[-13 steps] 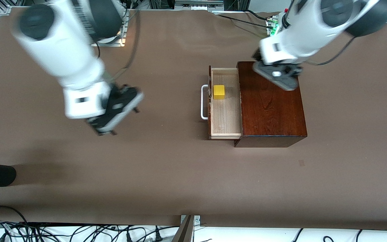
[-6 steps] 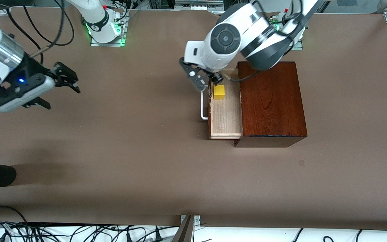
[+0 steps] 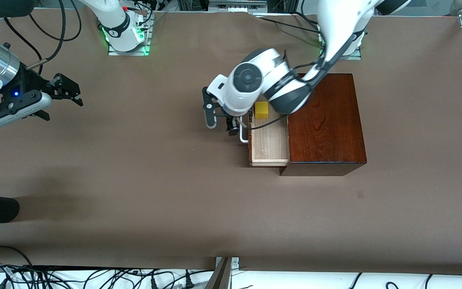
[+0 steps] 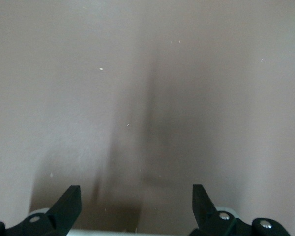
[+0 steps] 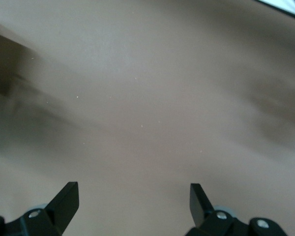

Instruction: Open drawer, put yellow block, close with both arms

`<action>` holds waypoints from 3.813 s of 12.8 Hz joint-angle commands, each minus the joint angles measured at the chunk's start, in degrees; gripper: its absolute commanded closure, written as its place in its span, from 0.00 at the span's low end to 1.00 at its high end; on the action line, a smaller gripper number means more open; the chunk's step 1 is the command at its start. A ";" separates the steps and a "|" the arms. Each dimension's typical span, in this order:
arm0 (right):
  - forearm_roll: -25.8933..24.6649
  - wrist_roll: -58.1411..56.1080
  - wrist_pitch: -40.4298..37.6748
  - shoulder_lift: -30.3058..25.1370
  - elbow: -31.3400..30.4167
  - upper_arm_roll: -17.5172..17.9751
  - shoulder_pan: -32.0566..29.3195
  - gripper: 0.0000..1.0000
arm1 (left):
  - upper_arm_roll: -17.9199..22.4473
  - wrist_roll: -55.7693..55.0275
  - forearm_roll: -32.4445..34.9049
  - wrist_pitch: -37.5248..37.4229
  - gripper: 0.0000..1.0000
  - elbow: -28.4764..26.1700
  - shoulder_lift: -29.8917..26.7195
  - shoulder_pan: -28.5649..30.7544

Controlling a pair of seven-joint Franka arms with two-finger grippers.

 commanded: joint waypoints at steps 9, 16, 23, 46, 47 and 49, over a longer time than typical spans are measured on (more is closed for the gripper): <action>-5.54 10.12 0.77 -2.56 -4.01 -1.31 -0.22 0.00 | 0.54 3.11 15.64 -18.35 0.00 0.09 0.89 -1.13; -5.01 13.02 0.07 -2.21 -2.43 -1.66 0.05 0.00 | 0.37 4.43 15.64 -25.92 0.00 -0.09 -0.43 3.62; -5.01 13.02 0.15 -1.42 -1.63 -1.40 0.40 0.00 | 0.20 4.17 15.46 -27.68 0.00 0.52 -1.39 4.68; -4.75 12.85 0.42 -1.33 -1.55 -1.57 0.92 0.00 | 26.56 -35.97 -13.01 -25.92 0.00 -12.31 -43.41 19.71; -4.84 12.85 0.42 -1.33 -1.63 -1.57 0.92 0.00 | 27.95 -39.74 -13.54 -26.10 0.00 -12.48 -43.67 19.62; -4.75 12.76 0.42 -1.25 -1.63 -1.57 0.92 0.00 | 29.02 -41.01 -13.54 -26.10 0.00 -12.83 -44.72 19.54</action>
